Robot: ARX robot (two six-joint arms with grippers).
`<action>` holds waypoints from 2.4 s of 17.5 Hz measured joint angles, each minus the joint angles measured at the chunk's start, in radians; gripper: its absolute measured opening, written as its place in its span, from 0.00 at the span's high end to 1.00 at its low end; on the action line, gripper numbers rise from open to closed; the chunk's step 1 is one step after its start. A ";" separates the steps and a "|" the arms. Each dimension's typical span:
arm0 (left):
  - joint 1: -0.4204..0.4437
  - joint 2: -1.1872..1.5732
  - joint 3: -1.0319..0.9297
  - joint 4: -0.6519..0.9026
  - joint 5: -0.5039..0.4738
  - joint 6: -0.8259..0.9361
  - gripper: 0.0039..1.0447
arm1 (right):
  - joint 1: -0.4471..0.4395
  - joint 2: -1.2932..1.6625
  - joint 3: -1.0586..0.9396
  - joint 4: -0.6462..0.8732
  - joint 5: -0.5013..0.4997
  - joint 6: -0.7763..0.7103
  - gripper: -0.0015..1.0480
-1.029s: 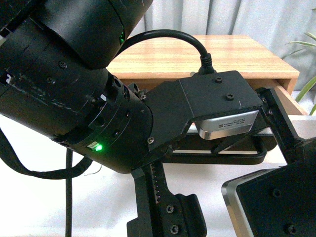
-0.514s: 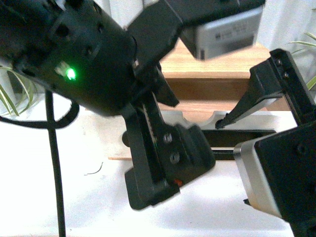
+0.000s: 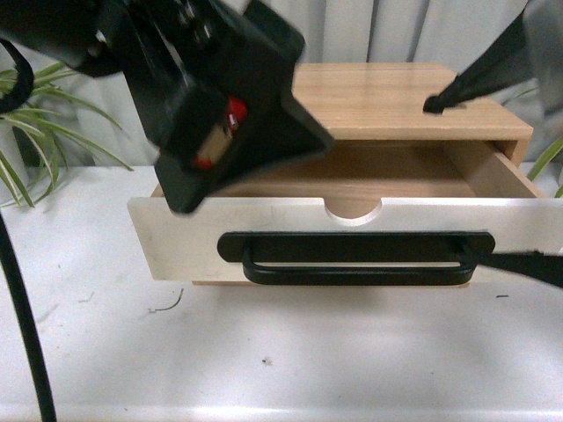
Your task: Pull drawer
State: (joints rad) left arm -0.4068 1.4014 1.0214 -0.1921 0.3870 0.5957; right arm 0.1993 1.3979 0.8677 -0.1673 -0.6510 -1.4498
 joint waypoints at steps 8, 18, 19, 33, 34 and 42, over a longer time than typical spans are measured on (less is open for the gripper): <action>0.382 -0.211 -0.305 0.489 -0.348 -0.603 0.06 | -0.240 0.034 -0.016 0.599 0.423 1.191 0.06; 0.578 -0.559 -0.749 0.753 -0.213 -0.613 0.89 | -0.319 -0.552 -0.602 0.747 0.532 1.435 0.97; 0.561 -0.591 -0.787 0.750 -0.233 -0.615 0.99 | -0.305 -0.583 -0.623 0.752 0.541 1.435 0.98; 0.407 -1.017 -1.012 0.566 -0.387 -0.607 0.99 | -0.200 -0.996 -0.855 0.554 0.651 1.440 0.98; 0.407 -1.020 -1.012 0.558 -0.388 -0.607 0.99 | -0.200 -0.998 -0.855 0.552 0.651 1.439 0.98; 0.407 -1.143 -1.012 0.446 -0.387 -0.607 0.99 | -0.200 -1.135 -0.855 0.432 0.651 1.439 0.98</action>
State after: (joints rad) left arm 0.0006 0.2584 0.0093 0.2535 -0.0002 -0.0109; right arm -0.0002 0.2630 0.0124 0.2649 0.0002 -0.0105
